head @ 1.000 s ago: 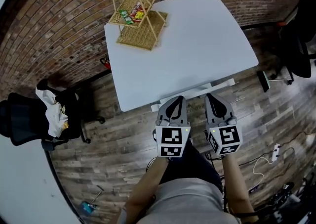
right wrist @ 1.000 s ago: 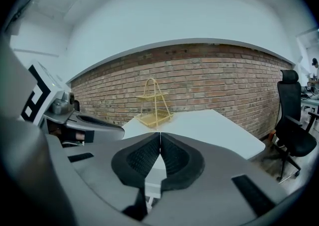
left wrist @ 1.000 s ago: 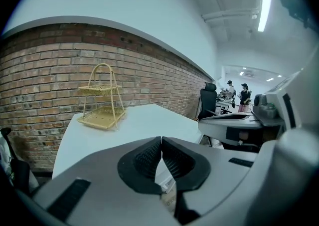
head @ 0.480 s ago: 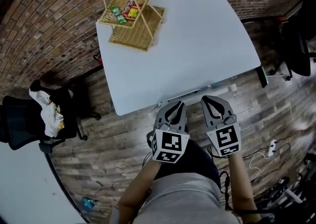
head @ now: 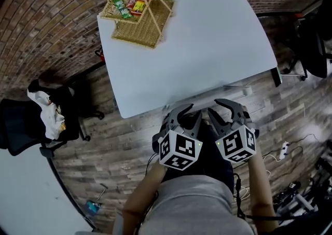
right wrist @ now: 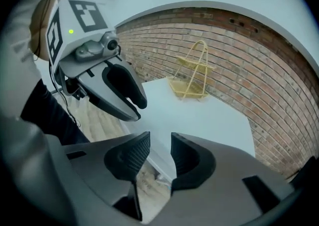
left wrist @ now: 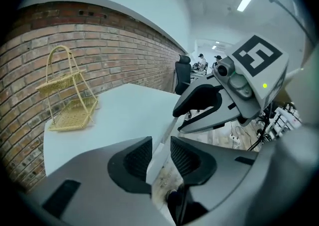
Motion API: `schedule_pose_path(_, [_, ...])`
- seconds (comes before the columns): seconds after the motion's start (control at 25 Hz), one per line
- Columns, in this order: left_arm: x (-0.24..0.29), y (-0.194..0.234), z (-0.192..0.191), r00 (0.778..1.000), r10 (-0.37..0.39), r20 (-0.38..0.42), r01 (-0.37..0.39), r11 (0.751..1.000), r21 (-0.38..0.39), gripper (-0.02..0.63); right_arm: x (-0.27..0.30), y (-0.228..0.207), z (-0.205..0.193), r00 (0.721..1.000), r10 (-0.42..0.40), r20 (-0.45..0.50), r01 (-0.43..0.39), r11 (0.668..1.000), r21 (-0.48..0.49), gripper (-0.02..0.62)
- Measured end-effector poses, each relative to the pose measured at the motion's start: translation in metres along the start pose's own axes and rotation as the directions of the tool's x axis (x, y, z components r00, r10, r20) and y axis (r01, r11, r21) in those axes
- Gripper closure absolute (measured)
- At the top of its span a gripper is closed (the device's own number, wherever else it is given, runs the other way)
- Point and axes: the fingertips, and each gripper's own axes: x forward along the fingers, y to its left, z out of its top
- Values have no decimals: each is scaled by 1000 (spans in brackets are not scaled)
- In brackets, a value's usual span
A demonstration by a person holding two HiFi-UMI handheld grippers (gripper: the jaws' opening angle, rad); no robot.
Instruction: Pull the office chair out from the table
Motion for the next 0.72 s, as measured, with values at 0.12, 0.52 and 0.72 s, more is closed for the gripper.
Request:
schedule_pose_path(0.12, [6,-4,-3,998,-32,-54,35,998,51,471,4,-1,-9,997,14,-78,-26,988,-151,447])
schedule_pose_path(0.52, [26,-15,-30,931,-34,-365,149,945,292,374,8,-15,-50,942,93,-323,-247,842,-479,390])
schedule_pose_path(0.72, [32,-3,-46,876,44,-480,120,945,306,374,15,-21,-67,912,119,-394,-335,769,-544,390])
